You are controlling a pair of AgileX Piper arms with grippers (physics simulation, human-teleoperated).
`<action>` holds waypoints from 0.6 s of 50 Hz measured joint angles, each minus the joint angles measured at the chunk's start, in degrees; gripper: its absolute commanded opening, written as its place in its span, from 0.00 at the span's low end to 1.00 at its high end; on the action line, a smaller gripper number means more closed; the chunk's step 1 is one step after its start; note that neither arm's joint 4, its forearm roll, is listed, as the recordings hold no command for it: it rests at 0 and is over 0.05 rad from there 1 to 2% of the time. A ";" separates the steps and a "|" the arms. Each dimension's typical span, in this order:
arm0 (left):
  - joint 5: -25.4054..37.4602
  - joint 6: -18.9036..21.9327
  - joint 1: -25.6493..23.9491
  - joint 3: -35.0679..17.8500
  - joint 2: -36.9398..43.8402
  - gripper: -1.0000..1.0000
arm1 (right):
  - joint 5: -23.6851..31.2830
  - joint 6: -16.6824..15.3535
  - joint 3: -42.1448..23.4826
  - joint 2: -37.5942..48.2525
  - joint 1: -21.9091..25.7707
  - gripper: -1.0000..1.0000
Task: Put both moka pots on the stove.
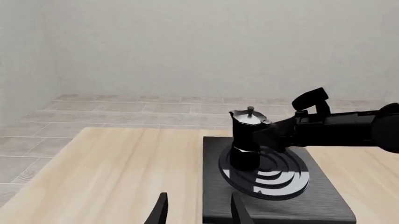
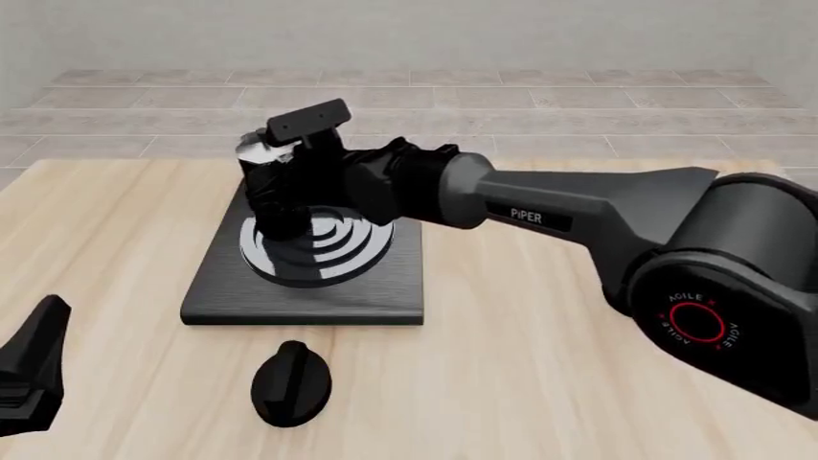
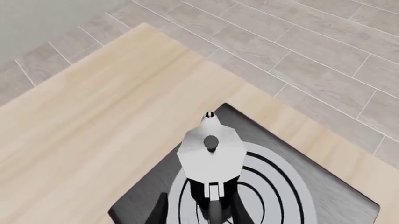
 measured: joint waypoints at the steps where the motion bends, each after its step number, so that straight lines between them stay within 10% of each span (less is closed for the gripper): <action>1: 0.01 0.00 0.00 -0.01 0.00 1.00 | 0.00 0.00 -0.02 0.00 0.05 1.00; 30: -0.06 0.17 -0.12 0.01 -0.01 1.00 | 0.73 -1.74 1.84 -3.64 0.68 1.00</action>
